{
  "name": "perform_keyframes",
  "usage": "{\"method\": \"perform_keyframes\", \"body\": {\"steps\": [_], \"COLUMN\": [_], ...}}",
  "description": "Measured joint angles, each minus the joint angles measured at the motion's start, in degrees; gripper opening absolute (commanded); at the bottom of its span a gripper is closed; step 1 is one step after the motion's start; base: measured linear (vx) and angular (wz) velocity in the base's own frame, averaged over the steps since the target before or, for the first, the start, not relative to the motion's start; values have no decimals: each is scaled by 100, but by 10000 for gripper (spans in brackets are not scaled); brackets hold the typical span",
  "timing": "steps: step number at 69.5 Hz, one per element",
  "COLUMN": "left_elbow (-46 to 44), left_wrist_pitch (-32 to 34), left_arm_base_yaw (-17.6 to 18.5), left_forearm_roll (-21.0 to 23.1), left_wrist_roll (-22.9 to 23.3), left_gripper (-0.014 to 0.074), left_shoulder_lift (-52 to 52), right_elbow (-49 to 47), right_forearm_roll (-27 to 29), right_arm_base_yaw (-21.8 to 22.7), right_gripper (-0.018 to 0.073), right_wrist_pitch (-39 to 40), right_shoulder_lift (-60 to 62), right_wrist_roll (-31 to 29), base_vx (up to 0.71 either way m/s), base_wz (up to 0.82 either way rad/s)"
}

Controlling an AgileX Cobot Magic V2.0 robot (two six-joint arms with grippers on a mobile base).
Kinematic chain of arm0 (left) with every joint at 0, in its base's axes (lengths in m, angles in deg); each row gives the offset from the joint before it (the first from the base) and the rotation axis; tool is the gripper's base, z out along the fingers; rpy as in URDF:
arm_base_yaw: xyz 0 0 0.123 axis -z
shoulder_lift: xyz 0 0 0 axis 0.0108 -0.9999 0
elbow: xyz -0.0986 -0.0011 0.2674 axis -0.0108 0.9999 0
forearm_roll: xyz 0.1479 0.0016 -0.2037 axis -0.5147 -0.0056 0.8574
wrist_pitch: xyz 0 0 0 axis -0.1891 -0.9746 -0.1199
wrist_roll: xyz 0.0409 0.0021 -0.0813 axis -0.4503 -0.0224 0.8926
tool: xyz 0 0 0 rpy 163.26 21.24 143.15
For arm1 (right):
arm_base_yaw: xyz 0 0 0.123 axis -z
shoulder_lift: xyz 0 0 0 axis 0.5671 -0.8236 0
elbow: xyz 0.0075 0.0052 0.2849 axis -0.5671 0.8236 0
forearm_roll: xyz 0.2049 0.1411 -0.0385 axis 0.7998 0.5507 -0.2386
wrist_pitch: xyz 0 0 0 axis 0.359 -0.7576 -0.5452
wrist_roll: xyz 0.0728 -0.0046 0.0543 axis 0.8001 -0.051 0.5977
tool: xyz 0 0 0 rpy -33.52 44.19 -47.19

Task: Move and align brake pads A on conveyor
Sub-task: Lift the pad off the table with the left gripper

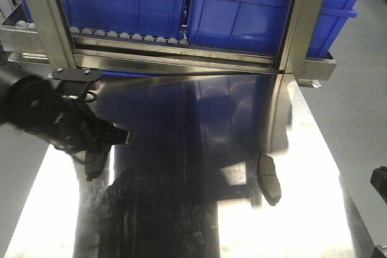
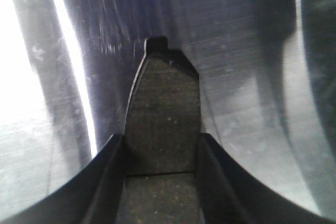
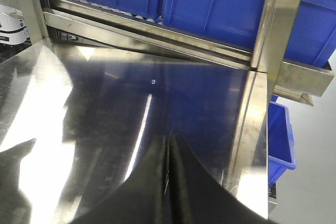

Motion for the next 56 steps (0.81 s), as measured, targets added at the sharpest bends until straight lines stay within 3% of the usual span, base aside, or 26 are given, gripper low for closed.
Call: {"method": "perform_keyframes", "body": {"steps": [11, 32, 56], "left_elbow": [1171, 3055, 3943], "left_wrist_pitch": [764, 1436, 1850], "left_arm_base_yaw": [0, 0, 0], "left_forearm_roll": [-305, -606, -645], "left_wrist_roll": [-11, -13, -13], "left_gripper": [73, 73, 73], "left_shoulder_lift": [1250, 3896, 6553], "right_elbow": [0, 0, 0], "right_forearm_roll": [0, 0, 0], "right_arm_base_yaw": [0, 0, 0], "right_gripper": [-3, -3, -3], "right_wrist_pitch": [0, 0, 0], "right_shoulder_lift": [0, 0, 0], "right_wrist_roll": [0, 0, 0], "base_vx": [0, 0, 0], "base_wz": [0, 0, 0]}}
